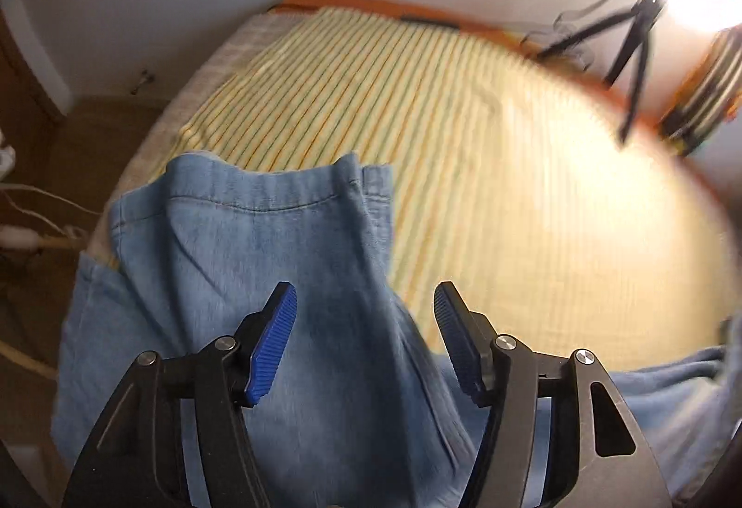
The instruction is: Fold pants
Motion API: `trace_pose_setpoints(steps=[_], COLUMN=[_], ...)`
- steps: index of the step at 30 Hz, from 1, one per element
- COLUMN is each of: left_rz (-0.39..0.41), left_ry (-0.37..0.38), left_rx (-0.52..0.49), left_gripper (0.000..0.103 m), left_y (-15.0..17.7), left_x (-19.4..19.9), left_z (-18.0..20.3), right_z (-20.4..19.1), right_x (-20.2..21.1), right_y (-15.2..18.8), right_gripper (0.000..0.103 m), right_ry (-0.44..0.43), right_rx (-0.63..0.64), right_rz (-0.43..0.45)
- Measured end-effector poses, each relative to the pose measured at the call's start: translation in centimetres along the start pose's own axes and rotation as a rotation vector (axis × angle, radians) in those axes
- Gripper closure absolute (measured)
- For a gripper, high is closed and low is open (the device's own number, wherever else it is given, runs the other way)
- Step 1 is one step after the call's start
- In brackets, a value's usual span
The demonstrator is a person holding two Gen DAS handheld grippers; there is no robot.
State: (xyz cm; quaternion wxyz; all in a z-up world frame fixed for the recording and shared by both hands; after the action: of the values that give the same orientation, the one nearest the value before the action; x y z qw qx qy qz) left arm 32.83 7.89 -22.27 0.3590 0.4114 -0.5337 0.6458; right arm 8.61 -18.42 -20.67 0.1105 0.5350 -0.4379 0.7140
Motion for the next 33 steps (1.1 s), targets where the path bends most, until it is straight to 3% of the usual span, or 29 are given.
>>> trace_pose_setpoints(steps=[2, 4, 5, 6, 7, 8, 11, 15, 18, 22, 26, 31, 33], left_rz=[-0.021, -0.021, -0.010, 0.005, 0.016, 0.026, 0.048, 0.137, 0.217, 0.288, 0.269, 0.240, 0.259], left_ry=[-0.057, -0.061, -0.040, -0.024, -0.014, 0.013, 0.065, 0.156, 0.210, 0.262, 0.328, 0.369, 0.360], left_rx=[0.008, 0.049, 0.070, 0.086, 0.090, 0.093, 0.134, 0.226, 0.275, 0.396, 0.522, 0.573, 0.602], left_gripper=[0.042, 0.042, 0.049, 0.057, 0.082, 0.100, 0.101, 0.101, 0.101, 0.101, 0.101, 0.097, 0.080], left_y=[-0.1, -0.1, -0.2, -0.2, -0.3, -0.3, -0.8, -0.2, 1.3, 5.8, 11.6, 15.2, 15.7], left_x=[-1.2, -2.1, -2.2, -2.1, -1.8, -1.6, -1.0, 2.5, 6.2, 9.7, 8.9, 7.0, 6.9], left_z=[-0.4, -1.4, -1.9, -2.3, -2.4, -2.7, -3.5, -6.4, -9.1, -14.8, -19.7, -21.4, -21.6], right_z=[0.0, 0.0, 0.0, 0.0, 0.1, 0.1, 0.3, 0.6, 0.9, 0.4, -1.0, -1.4, -1.5], right_x=[-0.2, -0.2, -0.2, -0.2, -0.3, -0.3, -0.6, -0.3, 0.7, 1.7, 1.5, 0.1, -0.1], right_y=[0.0, 0.1, 0.1, 0.2, 0.2, 0.2, 0.1, -0.4, -1.1, -1.6, -1.4, -0.8, -0.7], right_gripper=[0.098, 0.098, 0.098, 0.098, 0.098, 0.098, 0.098, 0.098, 0.098, 0.098, 0.098, 0.098, 0.098], right_ry=[-0.002, -0.001, 0.000, 0.000, 0.001, 0.003, 0.011, 0.036, 0.038, 0.050, 0.068, 0.060, 0.069], right_rx=[-0.002, 0.000, 0.000, -0.001, -0.003, -0.004, -0.009, -0.015, -0.025, 0.000, 0.060, 0.062, 0.069], right_rz=[-0.001, 0.000, 0.002, 0.003, 0.005, 0.006, 0.004, 0.018, 0.047, 0.067, 0.051, 0.011, 0.004])
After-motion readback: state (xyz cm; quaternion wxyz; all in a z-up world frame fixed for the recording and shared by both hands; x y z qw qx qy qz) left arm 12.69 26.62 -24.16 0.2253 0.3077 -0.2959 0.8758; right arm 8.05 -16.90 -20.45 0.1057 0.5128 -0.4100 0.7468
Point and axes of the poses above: each gripper's, at about its wrist camera, not at the fingertips, and x roughly against the way its jaws point, z to its right, y to its underside, the point moved 4 cm from there along -x, roughly the way its jaws point, and after that the axes turned 4 degrees about y, right-handed, at the moved point
